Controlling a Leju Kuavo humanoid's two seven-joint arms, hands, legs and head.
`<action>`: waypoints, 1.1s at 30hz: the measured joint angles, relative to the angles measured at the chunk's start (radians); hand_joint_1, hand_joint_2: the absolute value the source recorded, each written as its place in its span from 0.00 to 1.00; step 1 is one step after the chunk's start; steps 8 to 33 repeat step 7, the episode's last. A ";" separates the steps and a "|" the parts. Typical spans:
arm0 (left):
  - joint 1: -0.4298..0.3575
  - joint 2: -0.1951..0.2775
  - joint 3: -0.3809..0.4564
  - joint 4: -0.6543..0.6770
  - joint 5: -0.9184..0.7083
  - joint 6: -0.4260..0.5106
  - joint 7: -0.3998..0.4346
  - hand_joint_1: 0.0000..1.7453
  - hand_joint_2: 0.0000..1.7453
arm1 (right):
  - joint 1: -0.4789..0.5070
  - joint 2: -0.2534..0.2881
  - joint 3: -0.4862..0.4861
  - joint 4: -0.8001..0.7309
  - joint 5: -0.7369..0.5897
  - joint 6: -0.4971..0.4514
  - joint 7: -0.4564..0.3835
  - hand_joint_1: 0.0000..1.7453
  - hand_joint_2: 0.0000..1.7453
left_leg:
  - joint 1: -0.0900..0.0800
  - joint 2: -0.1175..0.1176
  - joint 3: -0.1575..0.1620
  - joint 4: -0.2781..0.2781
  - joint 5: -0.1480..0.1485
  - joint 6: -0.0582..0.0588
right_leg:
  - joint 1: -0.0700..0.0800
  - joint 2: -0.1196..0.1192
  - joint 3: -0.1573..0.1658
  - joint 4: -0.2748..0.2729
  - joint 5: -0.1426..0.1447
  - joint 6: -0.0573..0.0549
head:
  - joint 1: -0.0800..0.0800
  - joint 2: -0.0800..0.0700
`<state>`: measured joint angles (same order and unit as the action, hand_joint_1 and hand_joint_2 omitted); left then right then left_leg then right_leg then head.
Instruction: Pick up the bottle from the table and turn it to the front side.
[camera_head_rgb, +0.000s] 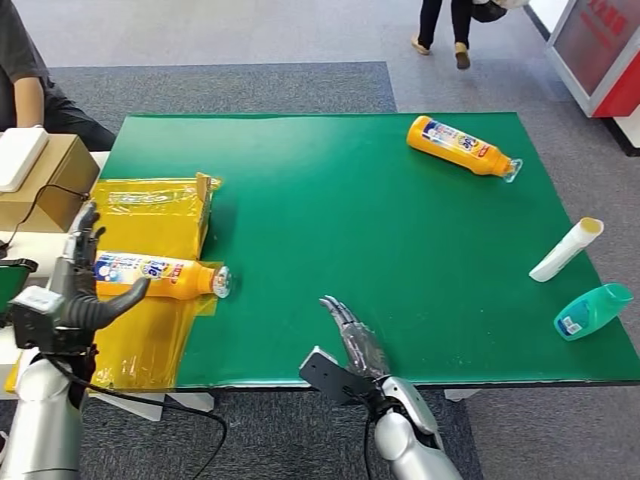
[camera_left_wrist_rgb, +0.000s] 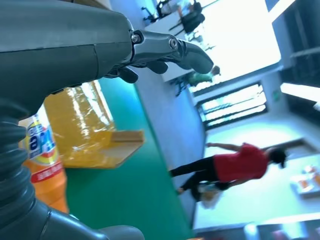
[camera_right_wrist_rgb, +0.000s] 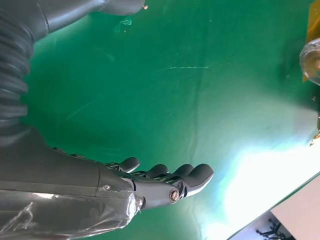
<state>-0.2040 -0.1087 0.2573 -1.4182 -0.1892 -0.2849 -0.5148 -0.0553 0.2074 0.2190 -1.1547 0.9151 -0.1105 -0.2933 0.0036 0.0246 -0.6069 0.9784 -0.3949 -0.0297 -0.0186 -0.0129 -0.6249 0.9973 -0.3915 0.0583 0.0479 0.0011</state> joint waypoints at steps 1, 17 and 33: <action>0.021 -0.020 0.022 -0.046 0.023 -0.009 -0.002 0.00 1.00 | 0.008 0.000 -0.003 -0.015 0.003 0.004 0.005 0.00 1.00 | 0.000 0.000 0.000 0.000 0.000 0.000 | 0.000 0.000 0.000 0.000 0.000 0.000 | 0.000 0.000; 0.136 -0.116 0.092 -0.190 0.048 -0.040 -0.015 0.00 1.00 | 0.049 0.000 -0.020 -0.085 0.000 0.013 0.016 0.00 1.00 | 0.000 0.000 0.000 0.000 -0.001 0.002 | 0.000 0.000 0.001 0.000 -0.001 0.001 | 0.000 0.000; 0.136 -0.116 0.092 -0.190 0.048 -0.040 -0.015 0.00 1.00 | 0.049 0.000 -0.020 -0.085 0.000 0.013 0.016 0.00 1.00 | 0.000 0.000 0.000 0.000 -0.001 0.002 | 0.000 0.000 0.001 0.000 -0.001 0.001 | 0.000 0.000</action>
